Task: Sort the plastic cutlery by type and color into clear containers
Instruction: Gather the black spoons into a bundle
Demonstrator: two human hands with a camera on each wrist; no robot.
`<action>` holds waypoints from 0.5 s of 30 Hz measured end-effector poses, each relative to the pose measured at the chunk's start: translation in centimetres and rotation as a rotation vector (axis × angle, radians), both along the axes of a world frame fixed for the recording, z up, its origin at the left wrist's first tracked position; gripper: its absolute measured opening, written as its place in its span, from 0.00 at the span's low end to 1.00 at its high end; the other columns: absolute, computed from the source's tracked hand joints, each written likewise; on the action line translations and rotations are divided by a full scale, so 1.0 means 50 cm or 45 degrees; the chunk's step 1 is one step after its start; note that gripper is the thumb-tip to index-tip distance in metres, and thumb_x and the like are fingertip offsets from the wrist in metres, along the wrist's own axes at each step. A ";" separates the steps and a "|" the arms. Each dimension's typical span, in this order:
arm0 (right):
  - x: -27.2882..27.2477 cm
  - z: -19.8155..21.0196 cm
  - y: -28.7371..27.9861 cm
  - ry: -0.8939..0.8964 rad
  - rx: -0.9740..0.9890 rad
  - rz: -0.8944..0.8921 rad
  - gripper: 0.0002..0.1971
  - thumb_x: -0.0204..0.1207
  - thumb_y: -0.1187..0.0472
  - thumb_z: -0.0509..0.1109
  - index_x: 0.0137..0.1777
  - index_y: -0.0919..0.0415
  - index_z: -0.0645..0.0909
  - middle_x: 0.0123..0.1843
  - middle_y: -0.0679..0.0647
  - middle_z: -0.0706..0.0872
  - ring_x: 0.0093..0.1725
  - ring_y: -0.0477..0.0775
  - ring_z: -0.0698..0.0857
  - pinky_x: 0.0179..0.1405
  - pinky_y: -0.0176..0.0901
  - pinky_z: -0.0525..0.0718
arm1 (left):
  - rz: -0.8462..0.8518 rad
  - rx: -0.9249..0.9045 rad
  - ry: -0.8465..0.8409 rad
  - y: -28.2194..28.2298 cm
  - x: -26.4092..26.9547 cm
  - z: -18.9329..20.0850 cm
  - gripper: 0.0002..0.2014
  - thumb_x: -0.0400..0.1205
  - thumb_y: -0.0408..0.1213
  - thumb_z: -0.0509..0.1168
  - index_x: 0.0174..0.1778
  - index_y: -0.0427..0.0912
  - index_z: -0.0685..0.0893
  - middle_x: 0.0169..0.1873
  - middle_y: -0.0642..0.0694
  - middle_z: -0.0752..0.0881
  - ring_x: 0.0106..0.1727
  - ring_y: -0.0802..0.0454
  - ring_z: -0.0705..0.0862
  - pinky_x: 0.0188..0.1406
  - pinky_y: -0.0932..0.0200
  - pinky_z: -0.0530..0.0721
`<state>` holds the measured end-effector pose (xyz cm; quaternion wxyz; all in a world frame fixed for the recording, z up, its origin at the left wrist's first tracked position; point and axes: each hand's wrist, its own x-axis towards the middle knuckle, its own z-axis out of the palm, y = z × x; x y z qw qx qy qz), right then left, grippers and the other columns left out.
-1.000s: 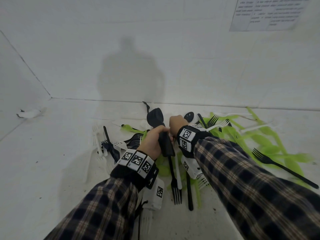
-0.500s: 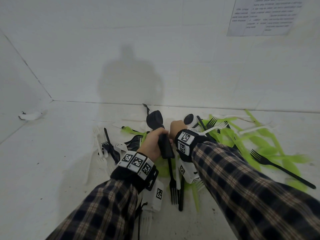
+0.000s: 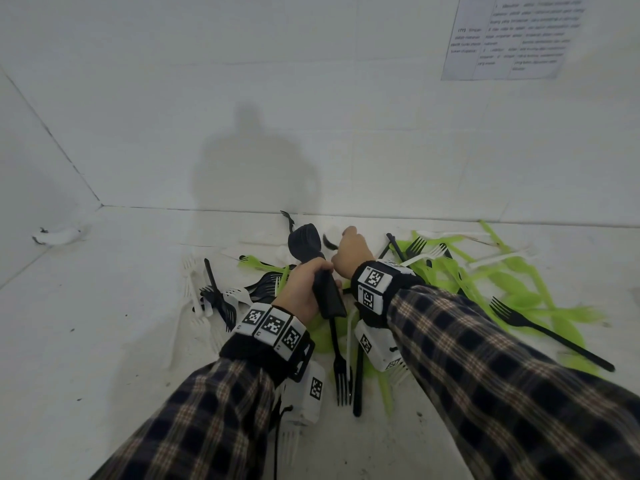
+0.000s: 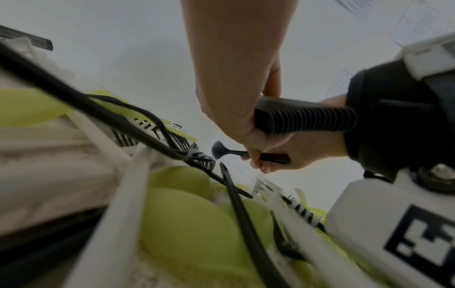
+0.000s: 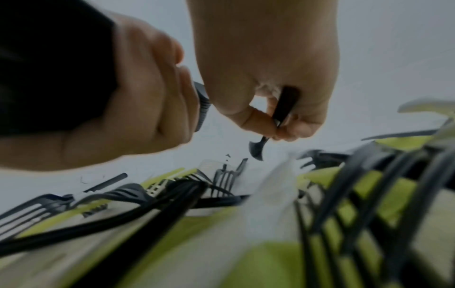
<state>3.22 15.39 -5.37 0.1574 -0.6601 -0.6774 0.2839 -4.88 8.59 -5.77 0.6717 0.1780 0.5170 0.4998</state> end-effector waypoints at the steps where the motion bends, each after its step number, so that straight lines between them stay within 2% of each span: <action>1: -0.001 0.005 -0.005 -0.030 -0.011 0.005 0.20 0.79 0.69 0.62 0.69 0.68 0.65 0.70 0.66 0.70 0.67 0.65 0.77 0.64 0.51 0.78 | 0.010 0.007 0.003 0.000 0.001 0.000 0.04 0.78 0.30 0.62 0.45 0.35 0.73 0.32 0.42 0.76 0.25 0.51 0.78 0.24 0.61 0.81; 3: 0.000 0.014 -0.017 -0.111 -0.017 0.035 0.17 0.81 0.66 0.60 0.68 0.69 0.67 0.69 0.66 0.74 0.66 0.65 0.78 0.61 0.49 0.77 | 0.016 0.032 0.003 -0.003 0.003 0.003 0.03 0.78 0.29 0.61 0.44 0.35 0.73 0.30 0.43 0.76 0.25 0.52 0.77 0.27 0.59 0.80; 5: 0.004 0.021 -0.027 -0.097 -0.016 0.053 0.16 0.81 0.65 0.58 0.68 0.68 0.68 0.67 0.66 0.76 0.65 0.65 0.79 0.58 0.50 0.78 | 0.027 0.055 -0.003 -0.006 0.003 0.005 0.02 0.78 0.28 0.61 0.40 0.36 0.74 0.29 0.43 0.76 0.24 0.52 0.77 0.29 0.59 0.78; 8: 0.014 0.029 -0.046 0.075 0.030 0.022 0.16 0.82 0.62 0.54 0.67 0.67 0.69 0.65 0.67 0.78 0.62 0.66 0.80 0.54 0.50 0.77 | 0.053 0.064 -0.006 -0.013 0.001 0.005 0.02 0.78 0.29 0.61 0.40 0.36 0.75 0.29 0.43 0.76 0.24 0.52 0.76 0.30 0.58 0.78; 11: 0.019 0.035 -0.073 0.227 0.122 -0.029 0.18 0.86 0.57 0.48 0.66 0.68 0.70 0.62 0.70 0.81 0.61 0.69 0.80 0.55 0.51 0.76 | 0.089 0.065 -0.038 -0.026 0.002 0.004 0.02 0.78 0.29 0.62 0.42 0.36 0.75 0.31 0.43 0.76 0.26 0.51 0.77 0.31 0.57 0.78; 15: 0.025 0.044 -0.114 0.442 0.169 -0.043 0.17 0.86 0.62 0.48 0.70 0.66 0.68 0.61 0.70 0.81 0.61 0.69 0.79 0.54 0.49 0.75 | 0.114 0.096 -0.151 -0.053 0.010 0.009 0.05 0.81 0.32 0.60 0.39 0.37 0.75 0.32 0.44 0.76 0.29 0.51 0.76 0.33 0.58 0.77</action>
